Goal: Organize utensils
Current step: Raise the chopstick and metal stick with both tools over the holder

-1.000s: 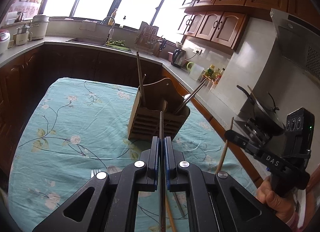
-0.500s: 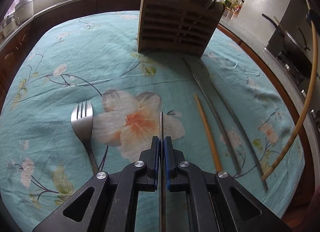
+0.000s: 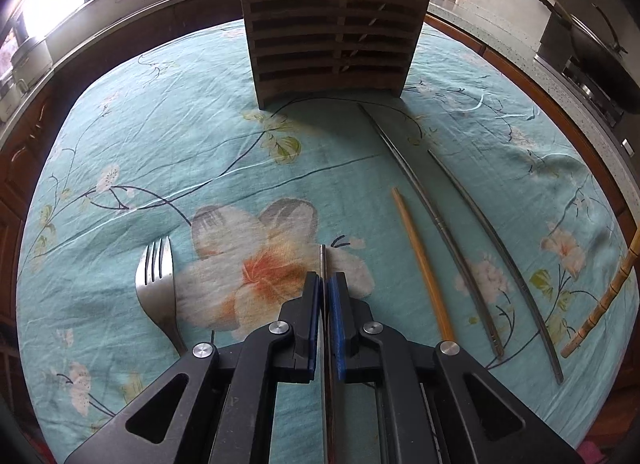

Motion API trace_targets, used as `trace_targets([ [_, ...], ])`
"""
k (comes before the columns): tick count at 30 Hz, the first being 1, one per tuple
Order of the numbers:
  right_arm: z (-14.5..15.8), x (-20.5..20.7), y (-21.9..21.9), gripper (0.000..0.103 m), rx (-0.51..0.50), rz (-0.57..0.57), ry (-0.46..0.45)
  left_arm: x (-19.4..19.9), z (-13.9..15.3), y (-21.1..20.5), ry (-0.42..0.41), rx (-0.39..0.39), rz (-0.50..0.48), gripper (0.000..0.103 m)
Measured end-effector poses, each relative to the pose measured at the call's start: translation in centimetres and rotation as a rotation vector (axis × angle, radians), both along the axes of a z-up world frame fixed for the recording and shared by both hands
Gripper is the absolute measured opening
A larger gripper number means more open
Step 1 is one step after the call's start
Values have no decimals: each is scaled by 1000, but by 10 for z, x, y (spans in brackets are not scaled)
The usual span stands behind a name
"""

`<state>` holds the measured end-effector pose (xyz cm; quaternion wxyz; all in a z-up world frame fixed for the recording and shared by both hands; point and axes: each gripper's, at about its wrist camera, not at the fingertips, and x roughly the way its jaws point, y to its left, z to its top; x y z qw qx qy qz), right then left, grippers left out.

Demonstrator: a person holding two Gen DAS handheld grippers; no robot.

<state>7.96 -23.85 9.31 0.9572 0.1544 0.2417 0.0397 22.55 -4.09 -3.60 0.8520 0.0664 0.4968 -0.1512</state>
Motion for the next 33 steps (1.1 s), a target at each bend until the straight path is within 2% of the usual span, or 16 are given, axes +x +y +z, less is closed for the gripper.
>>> trace_targets([
  [3,-1,-1,-2,5,9,-2,2,-3,-2,1,-18,-2,-9,3],
  [5,0,-1,-1,5,9,-1,-1,-4,-1,5,-23,-29,5,2],
  [8,4,-4,-1,5,4,-2,-10,-17,18,21,-71,-96,29,2],
  [14,10,-8,1,5,2,-3,-32,-49,75,53,-202,-268,58,2],
  [16,12,-9,3,5,-3,0,-38,-60,91,63,-240,-302,62,2],
  [21,18,-10,7,5,-14,9,-54,-87,118,83,-317,-361,65,2],
  [27,22,-8,9,5,-22,10,-63,-110,135,99,-374,-402,69,2],
  [33,18,-3,8,5,-20,6,-56,-106,141,103,-396,-421,80,2],
])
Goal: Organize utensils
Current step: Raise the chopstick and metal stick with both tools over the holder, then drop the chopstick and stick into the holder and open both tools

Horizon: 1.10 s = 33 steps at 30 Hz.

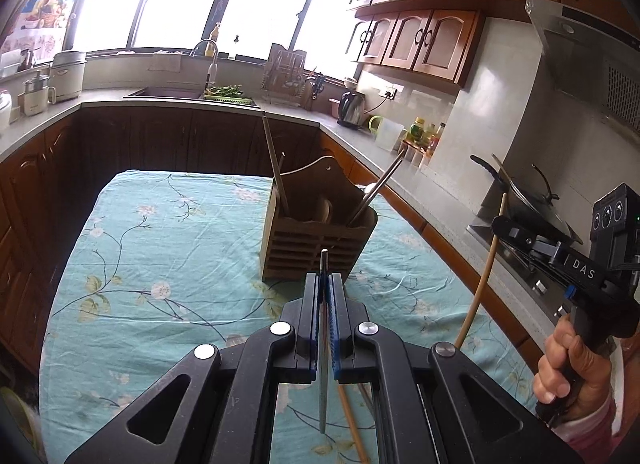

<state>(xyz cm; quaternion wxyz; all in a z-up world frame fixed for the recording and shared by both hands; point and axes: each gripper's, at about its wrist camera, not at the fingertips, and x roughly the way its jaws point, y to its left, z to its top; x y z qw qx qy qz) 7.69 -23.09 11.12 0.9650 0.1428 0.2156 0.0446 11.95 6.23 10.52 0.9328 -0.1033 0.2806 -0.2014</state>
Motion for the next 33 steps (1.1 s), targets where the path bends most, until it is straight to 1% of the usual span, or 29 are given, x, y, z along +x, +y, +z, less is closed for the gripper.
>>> trace_targets([
  [5,-1,6,-2,5,5,-11,-8,6,6,1,-25,-14,12,2],
  [13,6,30,-14,6,7,-67,-78,25,26,7,-106,-62,45,2],
  [19,25,62,-25,6,6,-119,-159,50,48,10,-195,-93,83,2],
  [24,44,87,-33,6,1,-159,-259,82,59,6,-252,-103,128,2],
  [28,54,109,-41,6,0,-196,-316,109,57,0,-295,-116,175,2],
  [31,52,122,-42,5,-32,-216,-353,127,42,-10,-305,-128,203,2],
  [33,45,130,-40,6,-55,-213,-366,141,28,-18,-302,-123,224,2],
])
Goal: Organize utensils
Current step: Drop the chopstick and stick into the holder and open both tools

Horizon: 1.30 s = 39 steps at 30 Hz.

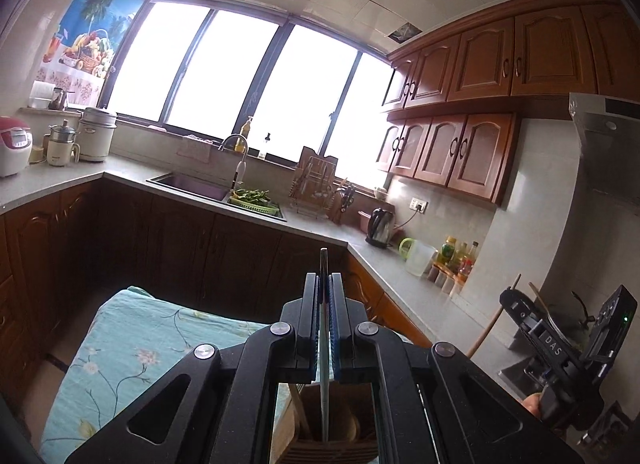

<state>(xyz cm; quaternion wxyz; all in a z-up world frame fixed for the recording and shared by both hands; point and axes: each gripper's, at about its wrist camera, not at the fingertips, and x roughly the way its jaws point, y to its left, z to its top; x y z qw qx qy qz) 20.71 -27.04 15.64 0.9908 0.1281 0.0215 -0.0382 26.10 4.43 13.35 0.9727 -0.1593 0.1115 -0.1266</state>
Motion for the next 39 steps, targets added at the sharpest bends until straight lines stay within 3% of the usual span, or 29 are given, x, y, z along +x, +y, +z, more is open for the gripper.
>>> trace_targets([
  [6,-36,12,14,6,-84,-11,-1,13,-36,-27,-1,12,31,2],
  [16,-78,8,13,6,-78,6,107,23,-84,-54,75,53,-16,2],
  [24,-79,4,8,6,-80,21,193,38,-76,-52,115,79,-47,3],
  [32,-75,9,5,7,-58,32,230,27,-69,-32,134,89,-49,3],
  [35,-72,8,4,14,-45,41,231,27,-65,-32,155,90,-52,3],
  [39,-59,-6,3,39,-31,48,187,15,-56,-29,138,76,-51,10],
])
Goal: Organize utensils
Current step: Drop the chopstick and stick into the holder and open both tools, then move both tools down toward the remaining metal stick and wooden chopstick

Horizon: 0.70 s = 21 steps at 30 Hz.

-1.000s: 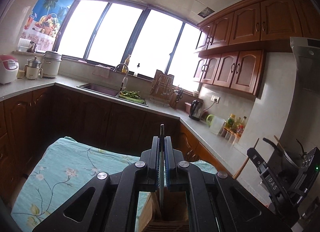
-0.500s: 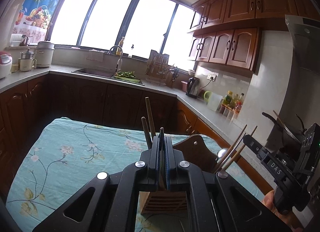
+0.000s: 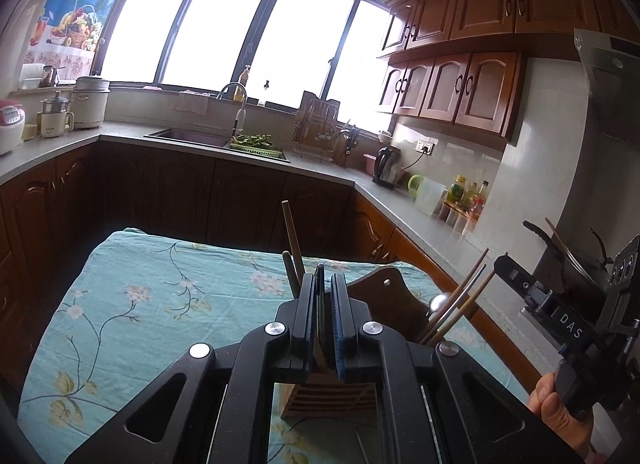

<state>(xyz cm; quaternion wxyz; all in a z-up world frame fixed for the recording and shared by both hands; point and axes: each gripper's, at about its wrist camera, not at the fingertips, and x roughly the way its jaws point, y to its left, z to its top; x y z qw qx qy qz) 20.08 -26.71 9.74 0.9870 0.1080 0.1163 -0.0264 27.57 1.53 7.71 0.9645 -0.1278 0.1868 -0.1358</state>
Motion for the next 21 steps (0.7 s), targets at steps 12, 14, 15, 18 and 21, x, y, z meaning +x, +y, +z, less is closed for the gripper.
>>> trace_targets([
  [12,19,-65,-2,95,72,9,-24,-84,-4,21,-22,-38,46,58],
  [14,12,-75,-2,95,86,18,16,-97,-11,24,6,-26,54,63],
  [15,7,-80,-1,95,93,22,37,-104,-14,23,23,-19,56,67],
  [18,-7,-93,0,95,116,30,106,-123,-19,25,68,-12,55,69],
  [21,-21,-106,2,95,127,42,166,-137,-20,23,109,17,53,75],
])
